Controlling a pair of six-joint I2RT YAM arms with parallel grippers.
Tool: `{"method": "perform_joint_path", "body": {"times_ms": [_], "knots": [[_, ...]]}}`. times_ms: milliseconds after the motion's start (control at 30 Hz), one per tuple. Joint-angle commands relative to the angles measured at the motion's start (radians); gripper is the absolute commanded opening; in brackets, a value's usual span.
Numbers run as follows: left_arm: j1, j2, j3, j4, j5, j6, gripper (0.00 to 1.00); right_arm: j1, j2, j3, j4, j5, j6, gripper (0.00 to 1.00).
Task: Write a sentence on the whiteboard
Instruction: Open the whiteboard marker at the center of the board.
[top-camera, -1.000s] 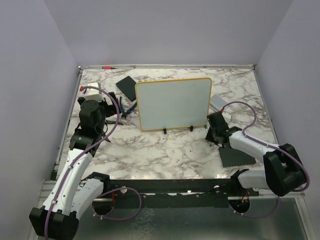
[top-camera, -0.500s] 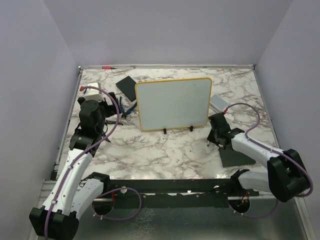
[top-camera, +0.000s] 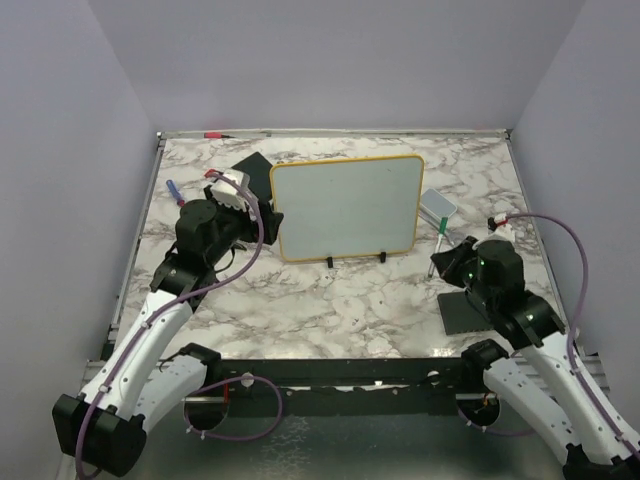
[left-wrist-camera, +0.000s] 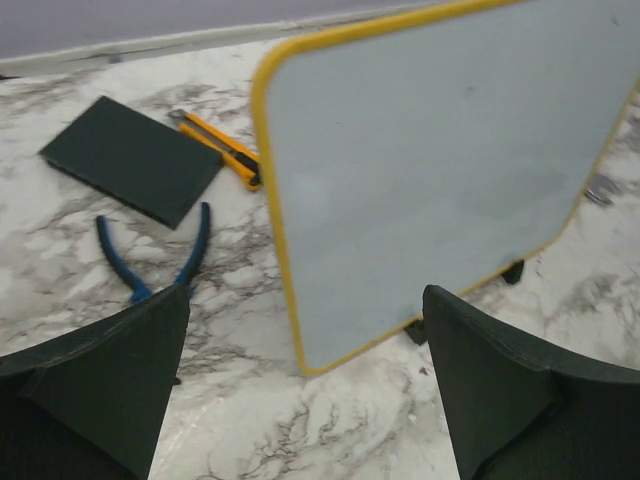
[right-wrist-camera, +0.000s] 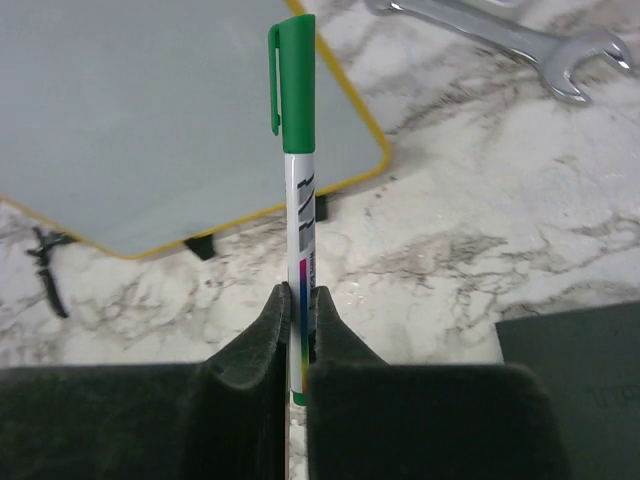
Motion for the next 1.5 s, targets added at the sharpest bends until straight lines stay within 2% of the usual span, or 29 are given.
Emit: {"method": "perform_joint_path", "body": {"times_ms": [0, 167, 300, 467, 667, 767, 900, 1200, 1467], "knots": [[-0.073, 0.013, 0.028, 0.069, 0.266, 0.058, 0.99, 0.001, -0.059, 0.103, -0.027, -0.235, -0.134, 0.0], [-0.194, 0.015, 0.002, 0.07, 0.357, 0.151, 0.98, 0.002, 0.057, 0.221, -0.042, -0.592, -0.219, 0.0], [-0.339, -0.007, -0.031, 0.065, 0.328, 0.227, 0.97, 0.002, 0.155, 0.293, -0.087, -0.816, -0.247, 0.0], [-0.517, -0.034, -0.058, 0.036, 0.153, 0.343, 0.97, 0.001, 0.297, 0.311, -0.149, -1.043, -0.238, 0.0], [-0.751, -0.001, -0.101, -0.007, -0.055, 0.458, 0.97, 0.004, 0.408, 0.244, -0.18, -1.223, -0.251, 0.0], [-0.862, 0.021, -0.123, -0.016, -0.161, 0.497, 0.97, 0.011, 0.447, 0.215, -0.202, -1.277, -0.263, 0.0], [-0.945, 0.05, -0.138, -0.02, -0.272, 0.531, 0.98, 0.025, 0.502, 0.22, -0.288, -1.295, -0.331, 0.0], [-0.99, 0.083, -0.147, -0.005, -0.292, 0.543, 0.98, 0.087, 0.591, 0.234, -0.353, -1.333, -0.406, 0.0], [-1.001, 0.128, -0.143, -0.005, -0.198, 0.529, 0.67, 0.142, 0.65, 0.271, -0.348, -1.338, -0.416, 0.0]]}}
